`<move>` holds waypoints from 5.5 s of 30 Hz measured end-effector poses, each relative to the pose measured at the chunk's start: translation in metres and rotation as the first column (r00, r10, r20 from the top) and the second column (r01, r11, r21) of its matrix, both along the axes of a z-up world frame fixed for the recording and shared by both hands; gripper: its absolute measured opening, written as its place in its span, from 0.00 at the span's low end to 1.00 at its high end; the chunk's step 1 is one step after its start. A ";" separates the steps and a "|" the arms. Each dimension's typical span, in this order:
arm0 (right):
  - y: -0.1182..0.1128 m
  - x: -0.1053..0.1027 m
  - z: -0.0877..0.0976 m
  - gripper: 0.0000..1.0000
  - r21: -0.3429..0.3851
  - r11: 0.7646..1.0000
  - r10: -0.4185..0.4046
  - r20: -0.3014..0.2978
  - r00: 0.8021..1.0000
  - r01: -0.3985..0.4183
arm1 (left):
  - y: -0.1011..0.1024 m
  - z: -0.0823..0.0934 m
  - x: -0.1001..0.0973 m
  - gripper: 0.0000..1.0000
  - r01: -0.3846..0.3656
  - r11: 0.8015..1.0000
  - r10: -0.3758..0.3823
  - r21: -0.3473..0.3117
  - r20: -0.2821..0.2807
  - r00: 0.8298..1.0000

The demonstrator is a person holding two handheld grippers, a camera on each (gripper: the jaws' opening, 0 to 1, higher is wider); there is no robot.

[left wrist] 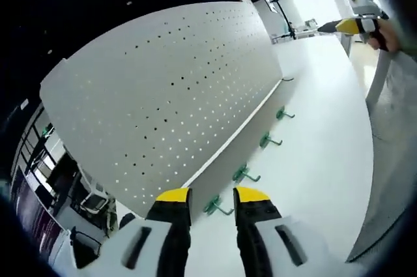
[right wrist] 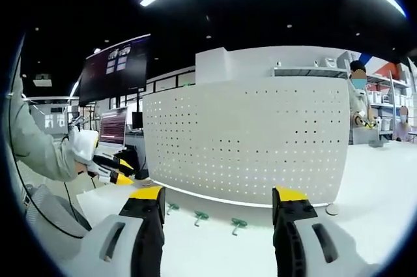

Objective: Insert the hook assembly into the mounting plate slot until the hook locks in place.

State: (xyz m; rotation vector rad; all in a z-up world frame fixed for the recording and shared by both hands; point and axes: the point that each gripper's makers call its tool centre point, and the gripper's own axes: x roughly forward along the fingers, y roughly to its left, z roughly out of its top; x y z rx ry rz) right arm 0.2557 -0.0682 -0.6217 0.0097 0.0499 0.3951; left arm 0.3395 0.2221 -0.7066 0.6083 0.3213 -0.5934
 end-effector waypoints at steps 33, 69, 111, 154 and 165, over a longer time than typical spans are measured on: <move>-0.019 0.004 0.000 0.64 -0.052 0.994 -0.101 0.011 0.995 0.101 | 0.021 -0.072 0.067 0.12 0.152 0.977 -0.112 0.147 -0.245 0.963; -0.036 0.008 -0.006 0.63 -0.053 0.984 -0.173 -0.018 0.985 0.172 | 0.011 -0.113 0.072 0.05 0.309 0.916 -0.209 0.255 -0.355 0.911; -0.019 0.005 0.002 0.63 -0.008 0.996 -0.085 0.010 0.996 0.085 | 0.004 -0.027 0.039 0.03 -0.073 0.992 0.051 -0.107 -0.190 0.980; 0.018 -0.005 0.003 0.62 0.003 0.996 0.090 0.010 0.996 -0.090 | -0.033 0.048 -0.014 0.03 -0.114 0.903 0.131 -0.414 0.012 0.991; 0.027 -0.008 0.004 0.55 0.012 0.990 0.139 0.007 0.990 -0.139 | -0.058 0.078 -0.027 0.03 -0.063 0.824 0.112 -0.563 0.053 0.992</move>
